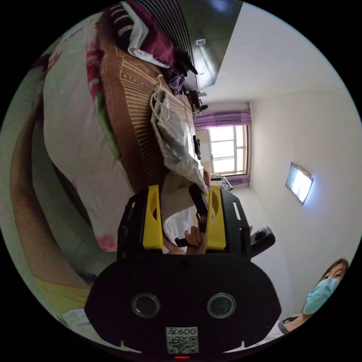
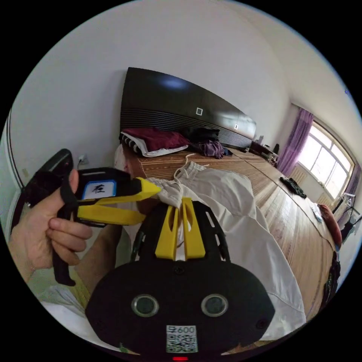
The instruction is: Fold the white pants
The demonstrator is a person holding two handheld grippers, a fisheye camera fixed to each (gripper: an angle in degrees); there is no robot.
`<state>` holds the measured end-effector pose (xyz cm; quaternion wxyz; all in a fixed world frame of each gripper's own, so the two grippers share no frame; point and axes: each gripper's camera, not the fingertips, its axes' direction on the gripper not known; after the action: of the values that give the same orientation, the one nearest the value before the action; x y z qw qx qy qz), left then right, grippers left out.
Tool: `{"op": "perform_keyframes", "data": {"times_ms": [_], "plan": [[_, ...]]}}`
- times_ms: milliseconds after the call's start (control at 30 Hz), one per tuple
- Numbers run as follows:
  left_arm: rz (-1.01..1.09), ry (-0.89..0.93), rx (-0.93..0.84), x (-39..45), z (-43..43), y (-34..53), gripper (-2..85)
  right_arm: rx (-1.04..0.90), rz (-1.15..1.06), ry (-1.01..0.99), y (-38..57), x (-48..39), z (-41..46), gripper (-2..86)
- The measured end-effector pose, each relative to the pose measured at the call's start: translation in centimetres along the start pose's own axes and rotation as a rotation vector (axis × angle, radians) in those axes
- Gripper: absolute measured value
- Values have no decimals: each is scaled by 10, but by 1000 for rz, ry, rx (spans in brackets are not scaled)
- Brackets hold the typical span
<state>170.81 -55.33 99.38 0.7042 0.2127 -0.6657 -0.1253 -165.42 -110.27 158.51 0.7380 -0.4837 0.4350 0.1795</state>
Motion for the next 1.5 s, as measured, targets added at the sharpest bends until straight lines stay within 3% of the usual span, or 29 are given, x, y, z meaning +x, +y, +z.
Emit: {"op": "perform_keyframes", "data": {"times_ms": [100,200,333,500,700,767,867,967,1033,1100,1133,1233,1300,1367,1433,1500], "plan": [[22,4,74,14,7,-1,129,0,7,-83,1,-4,3,-1],[61,1,142,24,11,19,58,53,16,-19,5,-6,-5,18],[210,248,122,54,8,42,41,-65,71,51,2,17,-10,127],[408,452,38,149,7,50,36,-212,207,340,12,75,-25,130],[581,270,-38,319,74,53,33,-391,483,494,65,182,-73,73],[580,127,-142,382,129,56,32,-384,610,441,84,213,-99,50],[752,-60,-249,507,237,109,31,-248,754,227,96,248,-148,9],[763,112,-473,625,347,191,28,-139,823,219,88,277,-197,2],[691,438,-663,722,390,253,27,-75,861,249,70,303,-239,11],[599,681,-703,791,388,273,26,19,1029,337,65,332,-289,46],[528,780,-695,831,377,265,25,162,1190,350,73,354,-335,47],[547,901,-608,908,317,209,31,628,1258,285,83,388,-446,35],[682,975,-579,937,269,158,35,686,1203,345,57,399,-496,22],[787,984,-425,930,212,95,38,651,1058,457,14,395,-530,10],[769,809,-175,867,157,-2,40,619,903,522,-37,379,-547,0],[673,677,-123,794,142,-79,42,532,838,470,-70,378,-540,-5]]}}
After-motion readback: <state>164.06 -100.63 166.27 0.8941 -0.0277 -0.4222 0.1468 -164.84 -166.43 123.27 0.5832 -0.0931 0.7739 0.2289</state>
